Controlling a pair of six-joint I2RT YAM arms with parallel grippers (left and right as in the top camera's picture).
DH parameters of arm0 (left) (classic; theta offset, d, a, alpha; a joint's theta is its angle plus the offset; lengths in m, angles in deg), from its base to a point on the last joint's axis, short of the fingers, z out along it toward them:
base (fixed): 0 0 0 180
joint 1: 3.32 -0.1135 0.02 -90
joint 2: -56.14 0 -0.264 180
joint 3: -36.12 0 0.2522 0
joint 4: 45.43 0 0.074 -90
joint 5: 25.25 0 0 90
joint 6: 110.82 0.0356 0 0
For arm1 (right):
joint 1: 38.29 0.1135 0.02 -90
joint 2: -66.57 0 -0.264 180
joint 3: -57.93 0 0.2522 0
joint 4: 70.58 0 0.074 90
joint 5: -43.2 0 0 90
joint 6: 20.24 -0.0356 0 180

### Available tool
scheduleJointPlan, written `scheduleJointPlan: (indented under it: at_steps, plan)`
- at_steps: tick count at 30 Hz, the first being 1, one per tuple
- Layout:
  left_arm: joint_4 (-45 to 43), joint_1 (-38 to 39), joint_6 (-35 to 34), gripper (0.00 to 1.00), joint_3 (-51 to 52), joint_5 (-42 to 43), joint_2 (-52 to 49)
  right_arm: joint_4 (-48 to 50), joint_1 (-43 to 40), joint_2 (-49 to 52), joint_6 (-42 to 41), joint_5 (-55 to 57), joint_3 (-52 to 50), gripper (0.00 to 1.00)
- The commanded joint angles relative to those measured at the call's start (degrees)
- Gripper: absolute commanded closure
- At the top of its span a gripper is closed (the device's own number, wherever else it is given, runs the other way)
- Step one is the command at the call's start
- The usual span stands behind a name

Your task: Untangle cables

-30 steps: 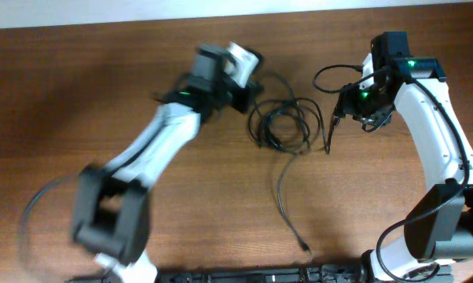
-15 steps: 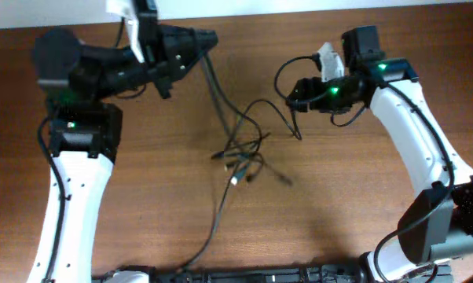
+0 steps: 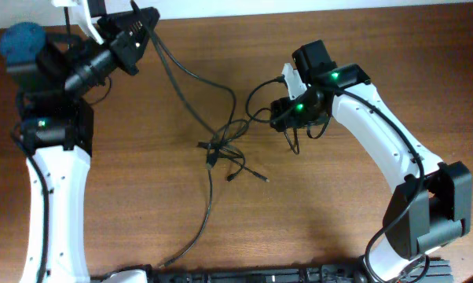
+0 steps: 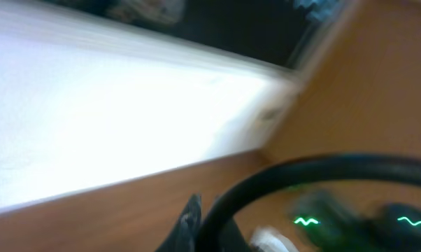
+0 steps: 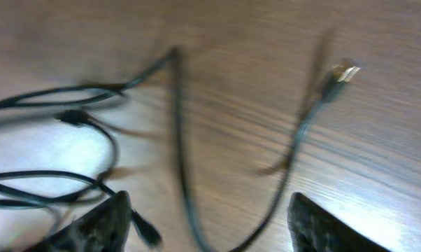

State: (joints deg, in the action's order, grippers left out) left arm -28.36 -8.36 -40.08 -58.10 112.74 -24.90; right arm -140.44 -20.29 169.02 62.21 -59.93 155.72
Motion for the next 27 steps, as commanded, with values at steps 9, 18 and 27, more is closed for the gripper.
scheduleJointPlan:
  at_steps: [9,18,27]
  plan:
    - [22.32,-0.96,12.50,0.36,0.07,-44.04,-6.84,-3.17,0.00,0.20,0.07,6.45,-0.26,0.48]
    - [47.12,2.84,12.74,0.22,2.38,-24.28,-7.43,-2.97,0.00,0.20,1.79,-0.37,-0.26,0.32]
    - [46.53,13.14,13.77,0.27,5.77,-28.24,-22.21,-2.49,0.00,0.20,1.79,-8.26,-0.26,0.27]
